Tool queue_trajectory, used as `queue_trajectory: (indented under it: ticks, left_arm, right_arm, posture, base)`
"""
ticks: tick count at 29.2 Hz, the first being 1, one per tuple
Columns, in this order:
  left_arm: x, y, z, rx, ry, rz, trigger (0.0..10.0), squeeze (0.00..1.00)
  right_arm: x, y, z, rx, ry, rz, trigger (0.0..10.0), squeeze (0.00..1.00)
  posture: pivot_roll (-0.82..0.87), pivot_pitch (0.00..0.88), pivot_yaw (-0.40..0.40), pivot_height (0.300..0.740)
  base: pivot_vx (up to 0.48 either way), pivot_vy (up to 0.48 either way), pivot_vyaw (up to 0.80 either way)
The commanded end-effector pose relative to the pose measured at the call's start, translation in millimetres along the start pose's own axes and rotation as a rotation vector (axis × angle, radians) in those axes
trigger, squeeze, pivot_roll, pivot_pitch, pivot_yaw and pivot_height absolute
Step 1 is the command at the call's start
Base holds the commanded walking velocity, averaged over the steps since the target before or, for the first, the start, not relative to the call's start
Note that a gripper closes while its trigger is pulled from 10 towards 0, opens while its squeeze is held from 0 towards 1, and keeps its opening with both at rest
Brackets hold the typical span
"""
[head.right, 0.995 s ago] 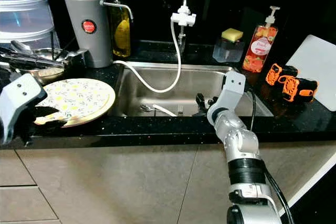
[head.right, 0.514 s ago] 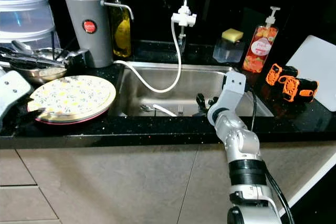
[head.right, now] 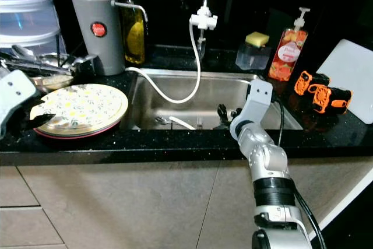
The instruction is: Kitchen organization
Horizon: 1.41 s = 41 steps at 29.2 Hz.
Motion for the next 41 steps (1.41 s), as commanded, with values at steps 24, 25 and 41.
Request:
queue_trajectory:
  ticks: [24, 25, 41]
  left_arm:
    - [36.6, -35.0, -2.4, 0.002, -0.076, -0.192, 10.0, 0.0]
    - [36.6, -35.0, -2.4, 0.002, -0.076, -0.192, 10.0, 0.0]
    - [28.7, -34.9, 13.5, -0.133, -0.193, -0.344, 10.0, 0.0]
  right_arm:
    - [-6.3, -9.0, -2.4, -0.003, 0.005, -0.039, 10.0, 0.0]
    - [-6.3, -9.0, -2.4, -0.003, 0.005, -0.039, 10.0, 0.0]
    - [-7.9, -10.3, -2.0, -0.009, 0.005, -0.041, 10.0, 0.0]
  posture:
    - [0.17, 0.064, -0.092, 0.74]
    - [0.17, 0.064, -0.092, 0.74]
    - [0.16, 0.059, -0.091, 0.74]
  base:
    - [0.0, 0.0, 0.0]
    - [0.0, 0.0, 0.0]
    - [0.0, 0.0, 0.0]
Point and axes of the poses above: a point about 5 cm out from each wrist's last joint towards the gripper, its own x axis pointing out of the wrist towards the gripper, its own z axis along the axis of the wrist's last joint, y = z × x, the point moved 2 cm from there along x, pointing out of the wrist towards the gripper, and after that the axes turned 2 degrees about x, right-handed, at the moved point
